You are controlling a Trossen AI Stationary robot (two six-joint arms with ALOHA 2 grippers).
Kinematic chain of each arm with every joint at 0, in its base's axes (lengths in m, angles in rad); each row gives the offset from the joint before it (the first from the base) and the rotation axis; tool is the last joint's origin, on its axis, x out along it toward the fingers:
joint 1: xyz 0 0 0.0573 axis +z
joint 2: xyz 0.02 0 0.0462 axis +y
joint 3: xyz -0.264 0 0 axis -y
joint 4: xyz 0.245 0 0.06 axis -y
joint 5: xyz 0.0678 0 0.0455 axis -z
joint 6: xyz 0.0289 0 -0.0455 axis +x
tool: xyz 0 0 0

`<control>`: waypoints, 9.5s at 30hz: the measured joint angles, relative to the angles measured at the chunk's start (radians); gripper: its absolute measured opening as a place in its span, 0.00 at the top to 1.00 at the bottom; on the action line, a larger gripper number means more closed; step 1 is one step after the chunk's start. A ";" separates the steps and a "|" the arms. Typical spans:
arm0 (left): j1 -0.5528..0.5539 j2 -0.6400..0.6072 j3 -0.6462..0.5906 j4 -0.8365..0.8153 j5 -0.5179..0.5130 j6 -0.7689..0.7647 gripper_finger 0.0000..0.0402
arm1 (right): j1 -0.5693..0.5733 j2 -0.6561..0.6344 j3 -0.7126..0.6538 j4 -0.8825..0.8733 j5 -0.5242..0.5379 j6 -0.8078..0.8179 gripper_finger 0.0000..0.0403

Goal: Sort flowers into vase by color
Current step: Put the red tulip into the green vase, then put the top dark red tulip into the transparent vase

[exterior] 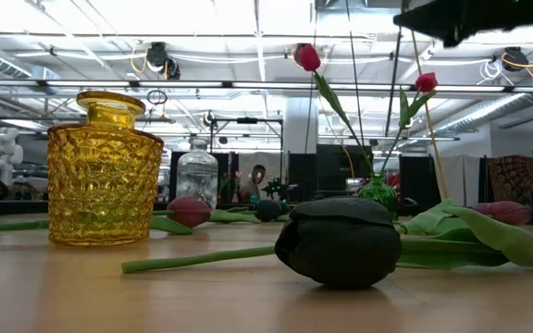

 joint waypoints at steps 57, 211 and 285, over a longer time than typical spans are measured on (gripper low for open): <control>0.054 -0.043 0.000 -0.150 0.050 -0.019 0.48 | -0.349 0.111 -0.243 0.304 -0.277 0.057 1.00; 0.061 -0.042 0.000 -0.430 0.037 -0.123 0.48 | 0.180 0.937 -0.039 -0.020 0.048 1.175 0.49; -0.048 -0.200 0.044 -0.393 -0.121 -0.107 0.48 | 0.243 0.687 0.069 0.117 0.154 0.808 1.00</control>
